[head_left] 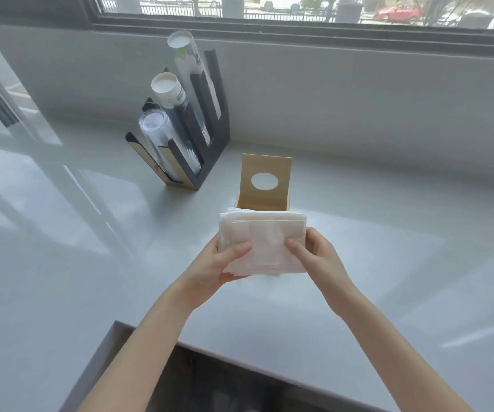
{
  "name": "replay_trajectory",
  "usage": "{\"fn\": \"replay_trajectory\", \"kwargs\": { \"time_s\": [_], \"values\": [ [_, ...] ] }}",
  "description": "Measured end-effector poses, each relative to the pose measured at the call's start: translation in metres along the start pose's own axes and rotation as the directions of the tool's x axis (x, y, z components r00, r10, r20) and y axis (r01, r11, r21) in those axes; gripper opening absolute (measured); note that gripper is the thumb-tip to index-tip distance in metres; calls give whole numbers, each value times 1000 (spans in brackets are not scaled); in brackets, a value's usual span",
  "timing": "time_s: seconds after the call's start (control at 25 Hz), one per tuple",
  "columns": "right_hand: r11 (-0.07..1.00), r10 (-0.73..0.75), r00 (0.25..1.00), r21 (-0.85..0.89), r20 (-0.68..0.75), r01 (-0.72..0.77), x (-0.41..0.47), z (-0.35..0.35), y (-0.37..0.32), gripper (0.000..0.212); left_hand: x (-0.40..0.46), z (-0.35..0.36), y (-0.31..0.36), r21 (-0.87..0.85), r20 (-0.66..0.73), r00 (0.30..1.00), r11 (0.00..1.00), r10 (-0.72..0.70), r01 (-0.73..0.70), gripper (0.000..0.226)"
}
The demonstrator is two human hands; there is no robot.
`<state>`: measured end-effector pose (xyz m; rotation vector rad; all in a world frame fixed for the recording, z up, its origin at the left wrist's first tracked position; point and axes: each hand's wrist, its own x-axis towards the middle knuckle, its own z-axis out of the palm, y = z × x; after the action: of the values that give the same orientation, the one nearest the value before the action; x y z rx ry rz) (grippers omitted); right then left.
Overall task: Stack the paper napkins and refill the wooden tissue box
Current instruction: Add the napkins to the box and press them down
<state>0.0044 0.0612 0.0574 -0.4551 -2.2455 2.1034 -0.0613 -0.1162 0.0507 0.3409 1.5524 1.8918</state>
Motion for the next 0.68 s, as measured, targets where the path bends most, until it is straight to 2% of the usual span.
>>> {"fn": "replay_trajectory", "kwargs": {
  "time_s": [0.4, 0.68],
  "values": [
    [993, 30, 1000, -117, 5, -29, 61, -28, 5, 6, 58, 7, -1, 43, -152, 987, 997, -59, 66, 33],
    [983, 94, 995, -154, -40, -100, 85, -19, -5, 6, 82, -13, 14, 117, -170, 980, 986, -101, 122, 30]
  ]
}}
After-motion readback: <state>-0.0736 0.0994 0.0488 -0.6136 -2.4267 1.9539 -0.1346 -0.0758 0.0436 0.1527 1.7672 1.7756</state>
